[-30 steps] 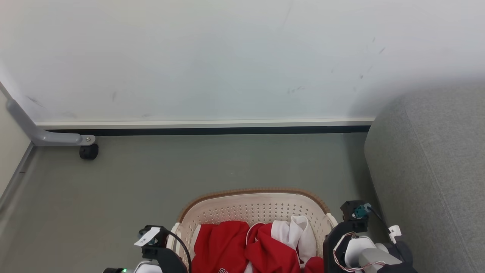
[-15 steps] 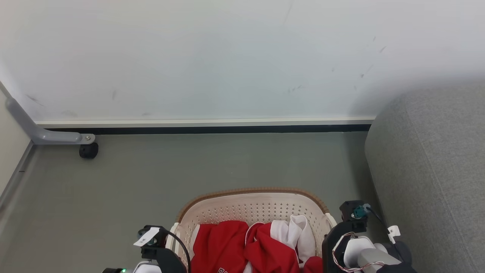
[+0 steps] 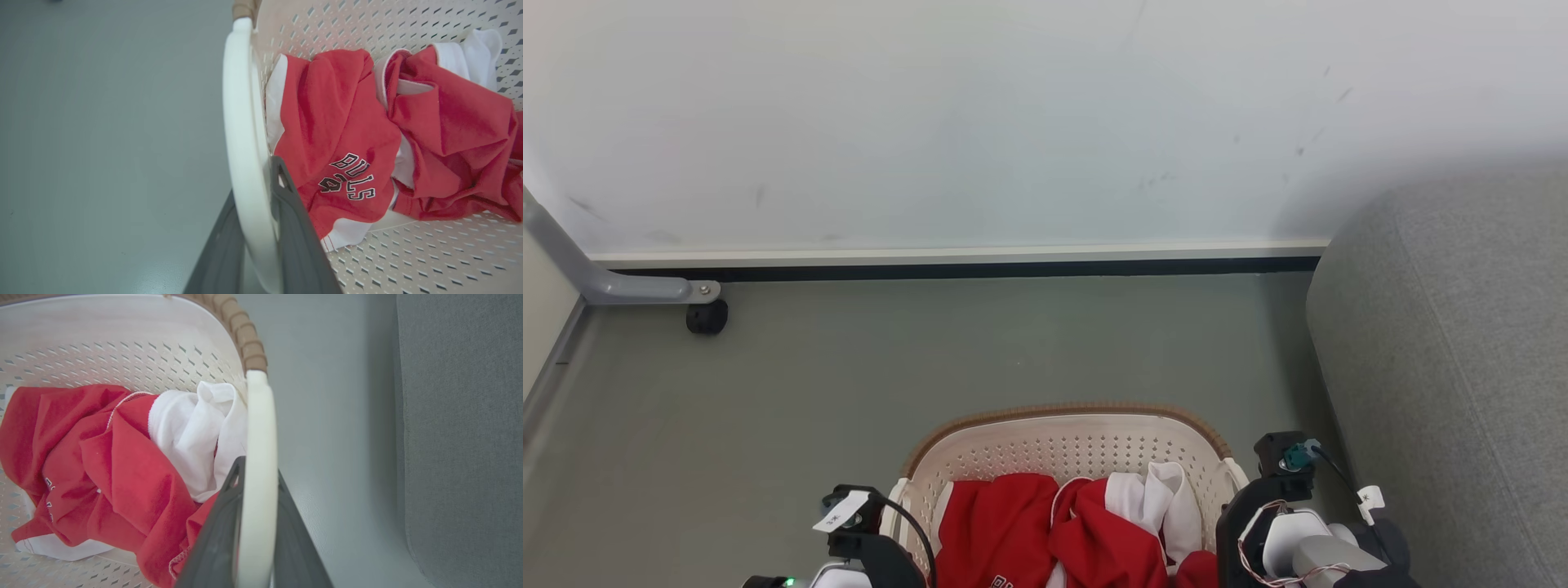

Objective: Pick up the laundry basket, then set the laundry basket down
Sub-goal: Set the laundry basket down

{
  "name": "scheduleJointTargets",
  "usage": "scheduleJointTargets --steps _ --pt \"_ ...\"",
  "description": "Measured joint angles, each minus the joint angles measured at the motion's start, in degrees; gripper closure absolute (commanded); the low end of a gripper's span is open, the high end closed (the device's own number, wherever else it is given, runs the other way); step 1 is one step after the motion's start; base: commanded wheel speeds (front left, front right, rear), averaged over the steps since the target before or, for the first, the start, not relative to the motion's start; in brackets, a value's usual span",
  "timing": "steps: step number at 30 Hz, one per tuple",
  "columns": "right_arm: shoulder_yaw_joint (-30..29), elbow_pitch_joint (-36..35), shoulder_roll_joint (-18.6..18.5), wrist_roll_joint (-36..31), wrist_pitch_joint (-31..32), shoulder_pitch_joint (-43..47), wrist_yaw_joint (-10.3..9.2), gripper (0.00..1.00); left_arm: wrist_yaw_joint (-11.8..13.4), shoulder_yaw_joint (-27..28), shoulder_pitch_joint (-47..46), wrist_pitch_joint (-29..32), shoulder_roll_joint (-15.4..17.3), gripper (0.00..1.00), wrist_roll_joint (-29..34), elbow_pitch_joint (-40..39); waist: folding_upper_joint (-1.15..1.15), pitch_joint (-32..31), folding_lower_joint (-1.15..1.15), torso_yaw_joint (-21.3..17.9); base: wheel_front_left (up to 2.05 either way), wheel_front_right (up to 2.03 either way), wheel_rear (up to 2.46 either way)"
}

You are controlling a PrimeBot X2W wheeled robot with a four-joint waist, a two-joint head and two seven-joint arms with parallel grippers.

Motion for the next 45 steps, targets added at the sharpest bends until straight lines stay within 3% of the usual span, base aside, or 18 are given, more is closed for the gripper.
scheduleJointTargets --steps 16,45 --pt "0.3 0.0 -0.1 0.2 -1.9 -2.4 -0.08 1.0 0.5 -0.2 -2.6 -2.1 0.1 1.0 0.0 -0.2 0.0 5.7 0.0 0.1 0.0 0.0 0.0" --pt "0.0 0.3 -0.7 0.1 -7.4 -12.0 -0.59 1.0 1.5 -0.3 -12.9 -6.4 1.1 1.0 0.2 -1.9 0.0 21.9 0.01 -0.4 0.0 0.0 0.0"
